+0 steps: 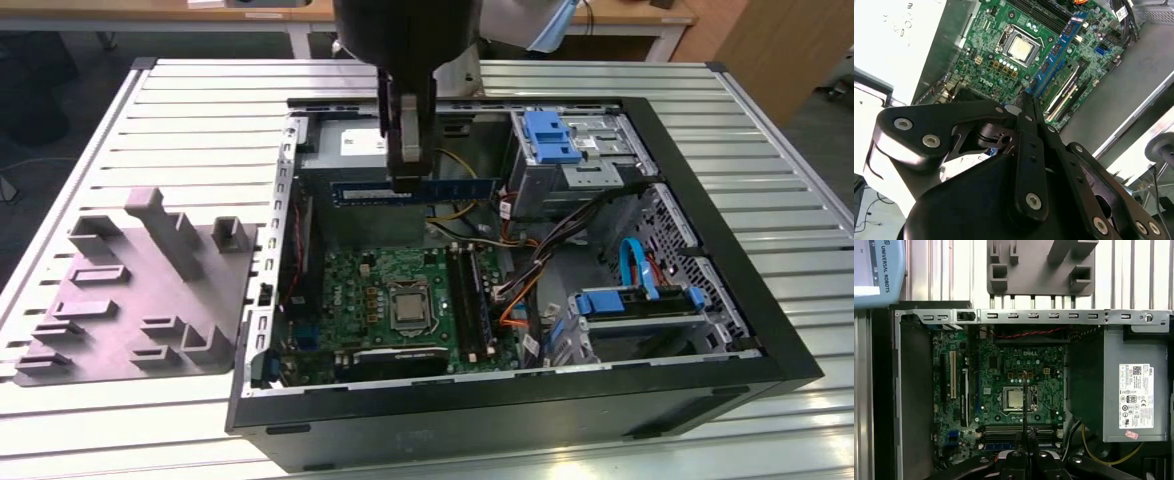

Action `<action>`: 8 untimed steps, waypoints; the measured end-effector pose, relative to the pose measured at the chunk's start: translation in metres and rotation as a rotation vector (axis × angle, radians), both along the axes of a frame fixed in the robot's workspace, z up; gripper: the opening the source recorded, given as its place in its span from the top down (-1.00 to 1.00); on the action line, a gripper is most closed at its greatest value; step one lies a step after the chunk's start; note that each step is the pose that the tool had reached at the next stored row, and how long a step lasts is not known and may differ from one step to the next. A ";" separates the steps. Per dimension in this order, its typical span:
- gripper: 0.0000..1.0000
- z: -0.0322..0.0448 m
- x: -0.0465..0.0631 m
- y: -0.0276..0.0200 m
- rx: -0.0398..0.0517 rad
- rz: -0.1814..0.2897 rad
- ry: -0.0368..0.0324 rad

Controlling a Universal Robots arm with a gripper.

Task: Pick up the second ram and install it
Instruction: 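Pick up the second ram and move it above second insertion slot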

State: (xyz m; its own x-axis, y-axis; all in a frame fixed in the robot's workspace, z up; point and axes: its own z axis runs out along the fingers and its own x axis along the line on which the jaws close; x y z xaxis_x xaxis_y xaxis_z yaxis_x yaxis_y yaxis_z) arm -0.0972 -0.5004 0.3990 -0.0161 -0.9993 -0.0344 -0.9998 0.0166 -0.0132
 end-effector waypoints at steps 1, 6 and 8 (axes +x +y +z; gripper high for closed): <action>0.77 -0.0020 0.000 0.0000 0.0001 0.000 0.0000; 0.77 -0.0110 0.000 0.0000 0.0001 0.000 0.0000; 0.77 -0.0147 0.001 0.0000 0.0000 0.000 0.0000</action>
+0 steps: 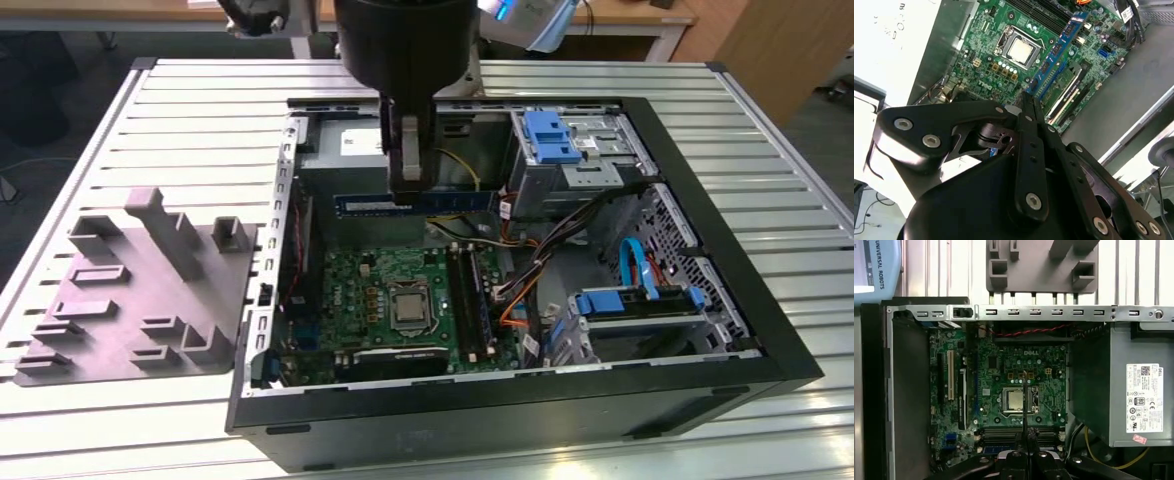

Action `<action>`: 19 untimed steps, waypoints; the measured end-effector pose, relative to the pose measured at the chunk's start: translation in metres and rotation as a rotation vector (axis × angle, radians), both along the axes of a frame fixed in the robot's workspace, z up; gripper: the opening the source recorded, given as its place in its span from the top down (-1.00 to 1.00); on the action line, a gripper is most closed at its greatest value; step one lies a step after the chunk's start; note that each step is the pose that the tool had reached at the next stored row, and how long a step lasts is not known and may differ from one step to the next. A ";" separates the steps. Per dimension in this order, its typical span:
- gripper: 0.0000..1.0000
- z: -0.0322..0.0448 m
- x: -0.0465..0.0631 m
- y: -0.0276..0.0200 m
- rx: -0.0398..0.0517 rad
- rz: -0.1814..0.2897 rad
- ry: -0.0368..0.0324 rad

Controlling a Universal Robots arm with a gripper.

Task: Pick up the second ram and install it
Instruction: 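Pick up the second ram and move it above second insertion slot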

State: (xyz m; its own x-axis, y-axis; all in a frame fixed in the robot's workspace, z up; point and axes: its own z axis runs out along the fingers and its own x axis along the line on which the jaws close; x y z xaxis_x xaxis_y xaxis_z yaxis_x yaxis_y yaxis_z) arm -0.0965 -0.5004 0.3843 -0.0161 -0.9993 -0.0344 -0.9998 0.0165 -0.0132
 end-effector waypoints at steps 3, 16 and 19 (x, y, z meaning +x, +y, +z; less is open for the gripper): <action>0.77 -0.0053 0.001 0.0000 -0.0001 0.000 0.0000; 0.77 -0.0286 0.002 0.0000 0.0001 0.000 -0.0001; 0.77 -0.0287 0.003 0.0000 -0.0001 0.000 0.0000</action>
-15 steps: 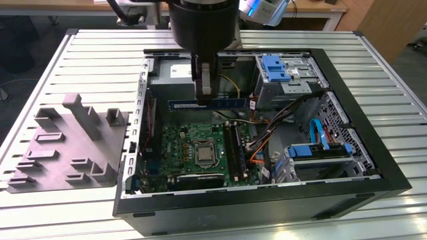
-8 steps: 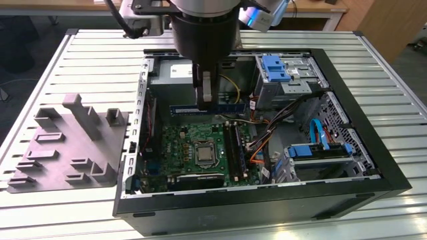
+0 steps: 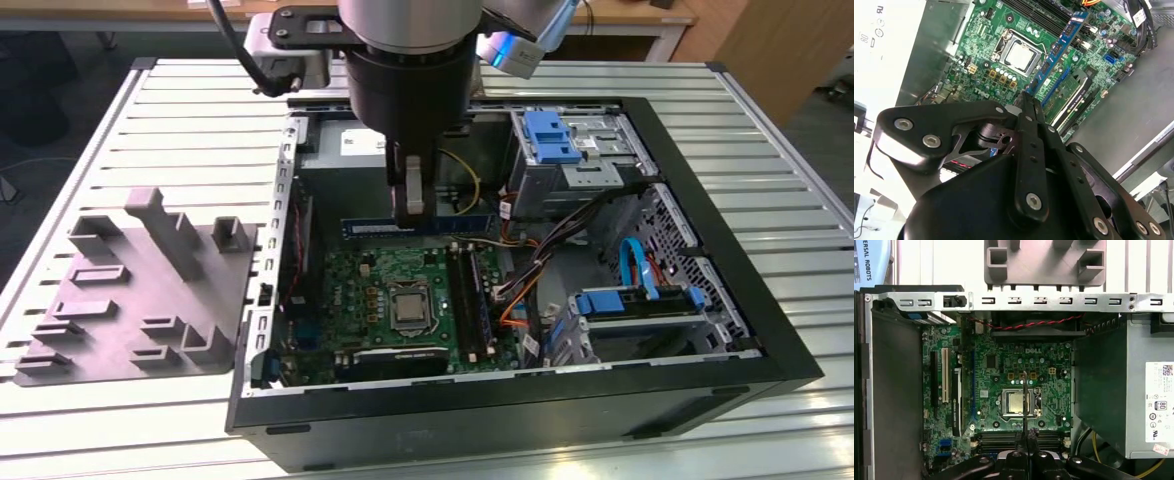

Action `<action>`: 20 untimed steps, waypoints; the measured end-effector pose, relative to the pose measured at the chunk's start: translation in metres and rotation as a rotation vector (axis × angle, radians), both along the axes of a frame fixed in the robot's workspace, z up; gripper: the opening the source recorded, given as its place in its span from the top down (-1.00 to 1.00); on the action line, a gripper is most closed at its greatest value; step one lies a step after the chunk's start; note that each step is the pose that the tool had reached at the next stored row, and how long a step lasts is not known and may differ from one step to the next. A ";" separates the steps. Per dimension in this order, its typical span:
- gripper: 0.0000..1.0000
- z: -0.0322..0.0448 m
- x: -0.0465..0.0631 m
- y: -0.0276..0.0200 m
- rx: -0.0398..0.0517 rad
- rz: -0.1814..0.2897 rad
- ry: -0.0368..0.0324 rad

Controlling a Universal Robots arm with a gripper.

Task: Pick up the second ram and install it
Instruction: 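Insert the second ram into the second slot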

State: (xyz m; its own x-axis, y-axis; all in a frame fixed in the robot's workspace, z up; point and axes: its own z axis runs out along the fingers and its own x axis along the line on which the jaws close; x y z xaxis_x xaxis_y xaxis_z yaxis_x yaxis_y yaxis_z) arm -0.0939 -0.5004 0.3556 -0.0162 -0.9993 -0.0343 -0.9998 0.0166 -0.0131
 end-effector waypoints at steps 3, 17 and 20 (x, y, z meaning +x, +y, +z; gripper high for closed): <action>0.77 -0.0001 0.000 0.0000 0.0001 0.000 -0.0001; 0.77 -0.0022 0.000 0.0000 0.0001 -0.080 -0.0001; 0.77 -0.0033 0.000 0.0000 0.0000 -0.136 0.0000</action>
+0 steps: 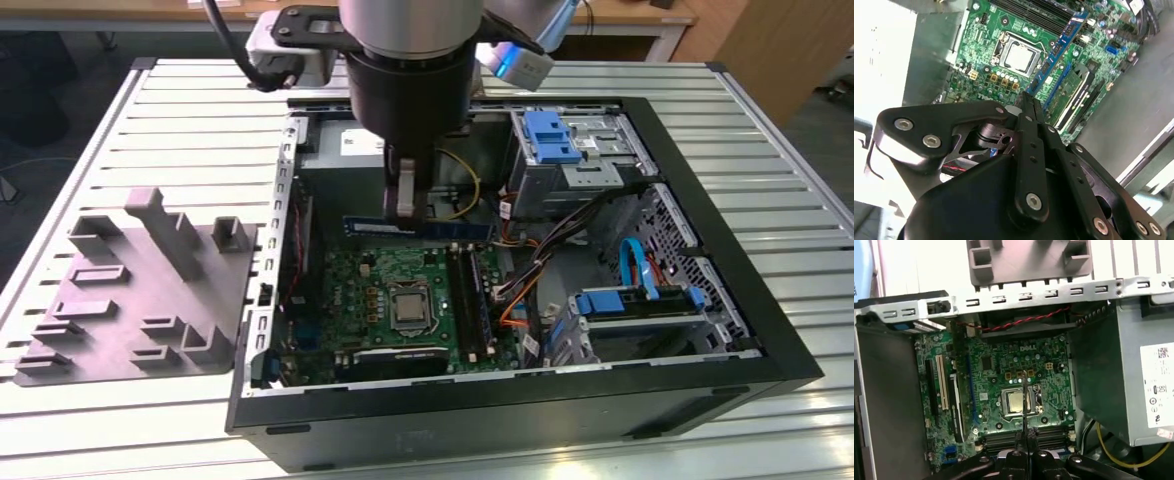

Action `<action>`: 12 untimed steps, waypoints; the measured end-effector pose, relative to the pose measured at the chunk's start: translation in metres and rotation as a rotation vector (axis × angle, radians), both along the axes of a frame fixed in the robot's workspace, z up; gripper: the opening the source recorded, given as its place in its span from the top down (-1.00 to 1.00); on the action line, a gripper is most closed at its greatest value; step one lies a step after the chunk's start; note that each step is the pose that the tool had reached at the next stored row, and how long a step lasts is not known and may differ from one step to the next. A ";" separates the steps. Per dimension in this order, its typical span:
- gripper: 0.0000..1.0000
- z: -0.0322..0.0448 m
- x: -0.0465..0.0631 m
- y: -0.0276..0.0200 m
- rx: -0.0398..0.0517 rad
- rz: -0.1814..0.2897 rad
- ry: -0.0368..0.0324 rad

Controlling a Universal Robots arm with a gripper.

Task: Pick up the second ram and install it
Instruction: 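Insert the second ram into the second slot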

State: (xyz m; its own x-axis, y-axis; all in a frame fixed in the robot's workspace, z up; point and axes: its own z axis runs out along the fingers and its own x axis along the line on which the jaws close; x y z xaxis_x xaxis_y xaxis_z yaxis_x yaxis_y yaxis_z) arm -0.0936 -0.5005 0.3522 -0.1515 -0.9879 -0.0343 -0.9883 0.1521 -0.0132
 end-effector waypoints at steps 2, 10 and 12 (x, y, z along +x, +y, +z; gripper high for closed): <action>0.77 -0.0008 0.000 0.0000 0.0000 -0.036 0.0000; 0.77 -0.0038 0.000 0.0000 0.0000 -0.183 0.0000; 0.77 -0.0046 0.000 0.0000 0.0000 -0.219 0.0000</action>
